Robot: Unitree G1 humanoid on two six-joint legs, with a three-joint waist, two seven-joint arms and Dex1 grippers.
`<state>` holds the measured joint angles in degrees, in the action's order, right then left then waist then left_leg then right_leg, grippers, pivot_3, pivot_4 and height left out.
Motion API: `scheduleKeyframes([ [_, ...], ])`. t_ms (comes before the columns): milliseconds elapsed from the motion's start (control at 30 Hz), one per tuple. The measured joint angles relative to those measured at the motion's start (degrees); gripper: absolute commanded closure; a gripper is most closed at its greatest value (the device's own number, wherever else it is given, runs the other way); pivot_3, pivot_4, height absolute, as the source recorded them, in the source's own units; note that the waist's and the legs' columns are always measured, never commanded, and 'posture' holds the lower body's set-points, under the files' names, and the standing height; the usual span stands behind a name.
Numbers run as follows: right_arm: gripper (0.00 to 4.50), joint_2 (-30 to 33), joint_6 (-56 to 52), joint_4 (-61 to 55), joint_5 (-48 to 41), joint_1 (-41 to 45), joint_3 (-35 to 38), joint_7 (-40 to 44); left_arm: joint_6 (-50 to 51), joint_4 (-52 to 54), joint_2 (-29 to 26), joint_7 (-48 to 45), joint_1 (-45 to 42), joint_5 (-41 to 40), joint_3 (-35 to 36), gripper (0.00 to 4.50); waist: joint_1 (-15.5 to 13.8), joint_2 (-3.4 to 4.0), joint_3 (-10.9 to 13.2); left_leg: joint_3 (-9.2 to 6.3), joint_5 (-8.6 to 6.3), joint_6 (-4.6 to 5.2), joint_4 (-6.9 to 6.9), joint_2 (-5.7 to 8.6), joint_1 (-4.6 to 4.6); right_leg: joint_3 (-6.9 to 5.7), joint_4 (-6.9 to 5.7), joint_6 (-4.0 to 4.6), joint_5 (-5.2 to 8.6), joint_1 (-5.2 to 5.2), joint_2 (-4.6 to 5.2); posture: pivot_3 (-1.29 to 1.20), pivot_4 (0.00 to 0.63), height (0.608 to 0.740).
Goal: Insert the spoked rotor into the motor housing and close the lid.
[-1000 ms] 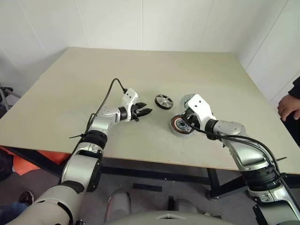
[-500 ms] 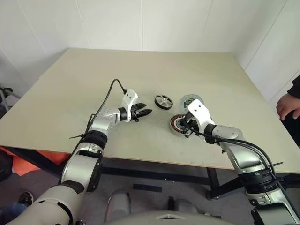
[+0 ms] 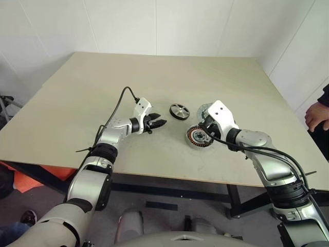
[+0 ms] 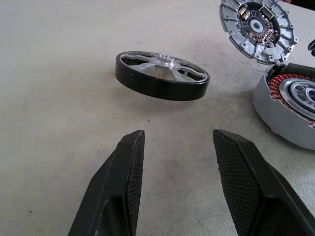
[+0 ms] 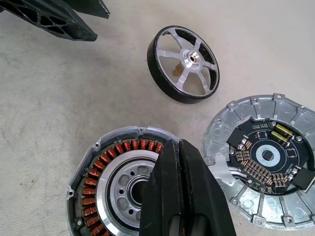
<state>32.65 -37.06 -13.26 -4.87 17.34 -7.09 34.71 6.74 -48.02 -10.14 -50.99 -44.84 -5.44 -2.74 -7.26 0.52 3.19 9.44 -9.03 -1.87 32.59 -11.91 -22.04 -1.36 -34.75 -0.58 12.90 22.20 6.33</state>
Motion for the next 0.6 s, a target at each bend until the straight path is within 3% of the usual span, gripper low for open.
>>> scheduleKeyframes([
  [300, 4.46, -1.42, -2.14, 2.32, 0.05, -1.45, -1.58, -0.13, -0.02, -0.67, -0.06, 0.05, -0.2, 0.02, 0.0, 2.16, 0.12, 0.0, 0.0, 0.01, 0.01, -0.01, 0.0, 0.0, 0.06, 0.01, -0.02, 0.0, 0.0, -0.03, -0.01, 0.0, 0.0, 0.74],
  [600, 4.46, -3.24, -16.95, -3.24, 0.0, 12.0, -3.1, -1.74, 0.57, -1.17, 0.44, 2.93, -0.57, -0.99, 1.57, 2.16, 0.05, 0.03, 0.02, 0.0, 0.12, -0.21, -0.07, -0.01, 0.04, 0.01, -0.04, 0.0, 0.0, 0.02, -0.03, 0.0, 0.0, 0.74],
])
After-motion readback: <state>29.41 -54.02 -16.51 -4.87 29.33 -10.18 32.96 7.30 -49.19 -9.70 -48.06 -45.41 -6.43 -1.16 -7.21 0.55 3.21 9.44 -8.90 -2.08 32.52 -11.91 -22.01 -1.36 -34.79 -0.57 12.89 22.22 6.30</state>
